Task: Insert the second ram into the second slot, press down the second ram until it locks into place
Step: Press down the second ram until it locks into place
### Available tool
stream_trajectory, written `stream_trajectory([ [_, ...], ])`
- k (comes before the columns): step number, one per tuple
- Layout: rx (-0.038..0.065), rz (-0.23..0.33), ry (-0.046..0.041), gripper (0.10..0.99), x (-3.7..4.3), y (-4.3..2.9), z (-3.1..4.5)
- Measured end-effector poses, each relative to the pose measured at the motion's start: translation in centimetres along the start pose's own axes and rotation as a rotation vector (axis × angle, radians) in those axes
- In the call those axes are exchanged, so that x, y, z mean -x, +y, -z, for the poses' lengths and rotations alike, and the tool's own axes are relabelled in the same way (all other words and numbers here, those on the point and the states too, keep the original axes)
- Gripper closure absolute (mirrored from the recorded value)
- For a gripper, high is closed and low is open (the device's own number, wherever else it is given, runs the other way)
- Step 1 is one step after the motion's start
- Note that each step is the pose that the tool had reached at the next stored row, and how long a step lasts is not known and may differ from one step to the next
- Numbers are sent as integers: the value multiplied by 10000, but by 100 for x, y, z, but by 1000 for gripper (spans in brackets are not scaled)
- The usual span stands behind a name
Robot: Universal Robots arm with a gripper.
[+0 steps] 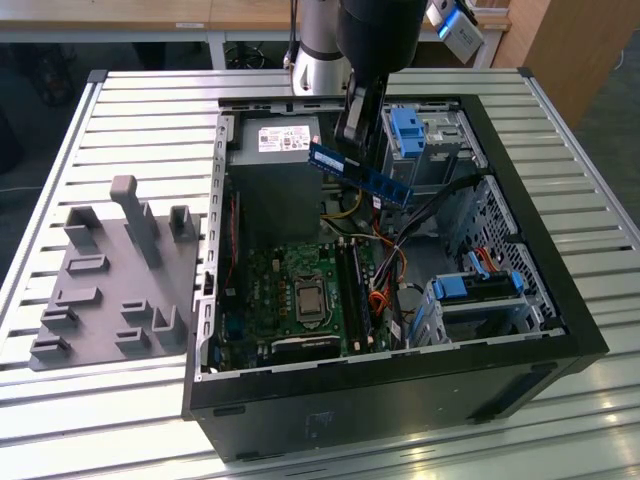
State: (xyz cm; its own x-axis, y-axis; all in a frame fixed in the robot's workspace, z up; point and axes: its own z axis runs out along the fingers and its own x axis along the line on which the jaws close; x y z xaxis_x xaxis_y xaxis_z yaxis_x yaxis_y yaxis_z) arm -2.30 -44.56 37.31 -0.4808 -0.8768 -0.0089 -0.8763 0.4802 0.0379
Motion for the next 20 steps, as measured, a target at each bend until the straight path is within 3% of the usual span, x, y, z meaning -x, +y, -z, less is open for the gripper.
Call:
stream_trajectory([
  [20,-3,-342,-12,949,0,0,0],
])
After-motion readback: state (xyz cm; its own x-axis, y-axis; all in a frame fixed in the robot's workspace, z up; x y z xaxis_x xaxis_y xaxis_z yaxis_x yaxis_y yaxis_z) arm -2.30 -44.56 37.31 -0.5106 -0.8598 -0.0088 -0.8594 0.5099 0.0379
